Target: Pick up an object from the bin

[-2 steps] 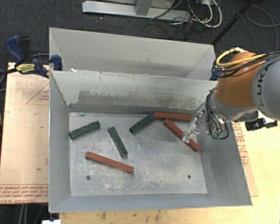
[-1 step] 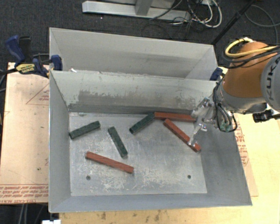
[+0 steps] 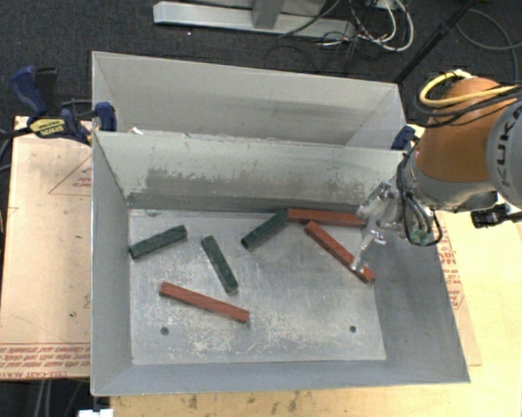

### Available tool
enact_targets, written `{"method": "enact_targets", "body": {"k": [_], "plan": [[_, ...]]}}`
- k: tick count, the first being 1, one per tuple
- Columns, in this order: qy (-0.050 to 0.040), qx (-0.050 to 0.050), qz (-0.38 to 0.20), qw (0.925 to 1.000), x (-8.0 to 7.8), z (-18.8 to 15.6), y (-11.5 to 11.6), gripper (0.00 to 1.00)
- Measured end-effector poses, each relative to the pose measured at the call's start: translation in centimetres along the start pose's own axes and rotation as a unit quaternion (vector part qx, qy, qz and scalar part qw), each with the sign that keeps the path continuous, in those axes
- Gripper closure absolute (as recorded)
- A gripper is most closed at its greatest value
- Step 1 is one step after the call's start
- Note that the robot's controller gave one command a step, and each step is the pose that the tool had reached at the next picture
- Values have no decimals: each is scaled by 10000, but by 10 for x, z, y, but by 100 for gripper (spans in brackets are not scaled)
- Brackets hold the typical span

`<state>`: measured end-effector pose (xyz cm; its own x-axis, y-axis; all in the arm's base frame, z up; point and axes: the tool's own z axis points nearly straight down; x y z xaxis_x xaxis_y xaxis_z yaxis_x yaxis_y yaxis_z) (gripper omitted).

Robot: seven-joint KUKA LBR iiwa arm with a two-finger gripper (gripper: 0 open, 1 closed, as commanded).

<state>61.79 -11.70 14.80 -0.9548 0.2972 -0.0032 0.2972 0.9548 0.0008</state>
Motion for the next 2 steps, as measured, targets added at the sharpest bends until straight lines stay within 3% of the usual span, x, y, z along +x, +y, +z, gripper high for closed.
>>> {"method": "enact_targets", "body": {"k": [1,2], "plan": [[-69,-8,-121,9999,21,71,-2,100],[-69,-7,-123,9999,21,71,-2,100]]}}
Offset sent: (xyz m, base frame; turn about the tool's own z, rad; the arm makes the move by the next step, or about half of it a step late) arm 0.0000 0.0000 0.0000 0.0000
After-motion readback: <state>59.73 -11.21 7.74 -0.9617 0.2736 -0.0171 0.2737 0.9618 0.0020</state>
